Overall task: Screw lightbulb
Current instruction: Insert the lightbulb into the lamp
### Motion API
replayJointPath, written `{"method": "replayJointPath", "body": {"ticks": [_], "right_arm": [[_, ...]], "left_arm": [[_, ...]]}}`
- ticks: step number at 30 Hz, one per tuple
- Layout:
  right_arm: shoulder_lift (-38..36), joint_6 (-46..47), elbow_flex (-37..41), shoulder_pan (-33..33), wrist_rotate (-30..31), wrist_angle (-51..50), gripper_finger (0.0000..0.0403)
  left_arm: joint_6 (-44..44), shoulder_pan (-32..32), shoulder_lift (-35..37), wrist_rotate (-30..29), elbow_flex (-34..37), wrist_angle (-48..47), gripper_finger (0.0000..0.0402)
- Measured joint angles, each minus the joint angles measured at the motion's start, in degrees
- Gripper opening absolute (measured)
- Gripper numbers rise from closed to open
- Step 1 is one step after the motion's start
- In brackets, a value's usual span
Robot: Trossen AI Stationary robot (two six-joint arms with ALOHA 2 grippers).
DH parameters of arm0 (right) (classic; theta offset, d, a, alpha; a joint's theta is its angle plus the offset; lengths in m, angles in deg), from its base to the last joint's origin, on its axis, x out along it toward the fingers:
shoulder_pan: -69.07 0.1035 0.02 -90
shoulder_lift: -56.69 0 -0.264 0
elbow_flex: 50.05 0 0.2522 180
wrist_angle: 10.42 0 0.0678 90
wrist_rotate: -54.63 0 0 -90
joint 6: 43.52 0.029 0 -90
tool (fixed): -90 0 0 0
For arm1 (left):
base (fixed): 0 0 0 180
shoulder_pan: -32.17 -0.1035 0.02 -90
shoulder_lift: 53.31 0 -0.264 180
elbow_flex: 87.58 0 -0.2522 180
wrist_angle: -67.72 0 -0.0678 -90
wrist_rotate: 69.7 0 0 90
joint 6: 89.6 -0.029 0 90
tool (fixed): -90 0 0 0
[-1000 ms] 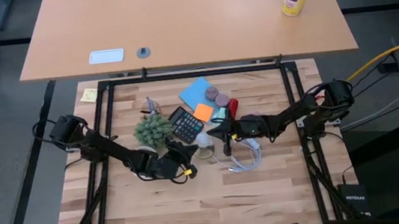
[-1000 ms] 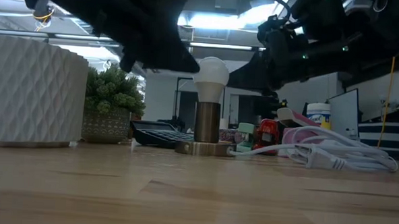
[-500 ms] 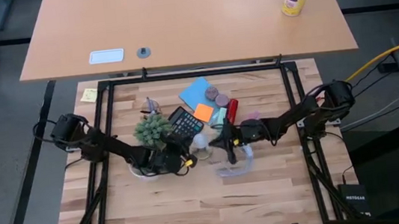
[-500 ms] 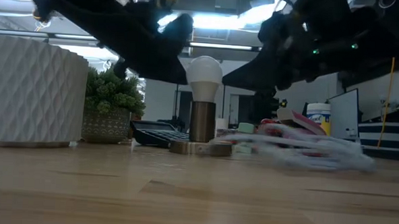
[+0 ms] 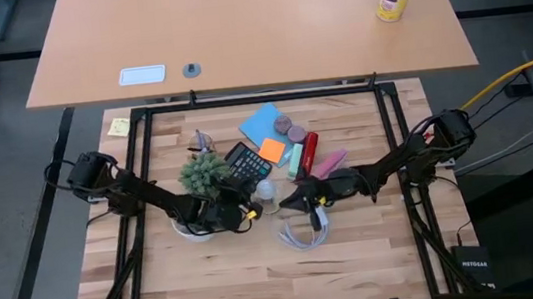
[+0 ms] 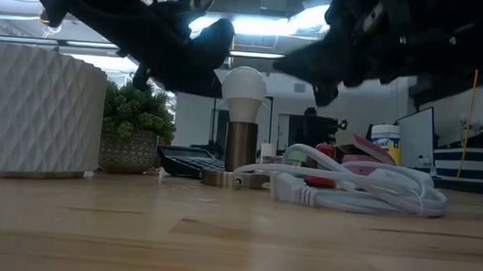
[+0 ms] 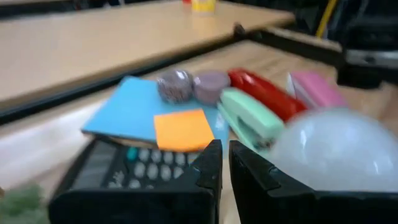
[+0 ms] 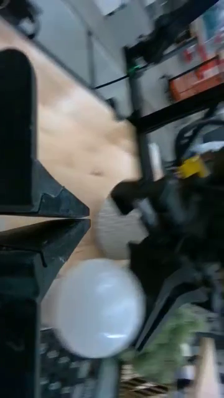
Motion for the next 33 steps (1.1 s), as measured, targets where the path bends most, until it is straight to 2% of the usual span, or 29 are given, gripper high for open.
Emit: {"method": "replayJointPath", "body": {"ticks": [7,14,20,25,33], "right_arm": [[-0.04,-0.04,0.00,1.75,-0.78,11.55,0.0021],[-0.07,0.09,0.00,4.62,-2.34,14.13,0.0021],[-0.07,0.11,0.00,8.94,-2.60,14.03,0.0021],[-0.07,0.11,0.00,12.14,-0.45,14.02,0.0021],[-0.07,-0.11,0.00,14.76,10.98,11.93,0.0021]], "left_arm": [[-8.52,0.17,3.11,-2.72,0.00,6.88,0.0021],[-17.17,1.28,3.70,-2.18,-0.06,18.33,0.0021],[-11.85,4.43,3.70,2.03,-0.04,19.09,0.0021],[-6.06,8.00,3.70,5.20,-0.04,19.04,0.0021],[-4.81,11.50,3.70,5.22,-0.04,18.75,0.0021]]}}
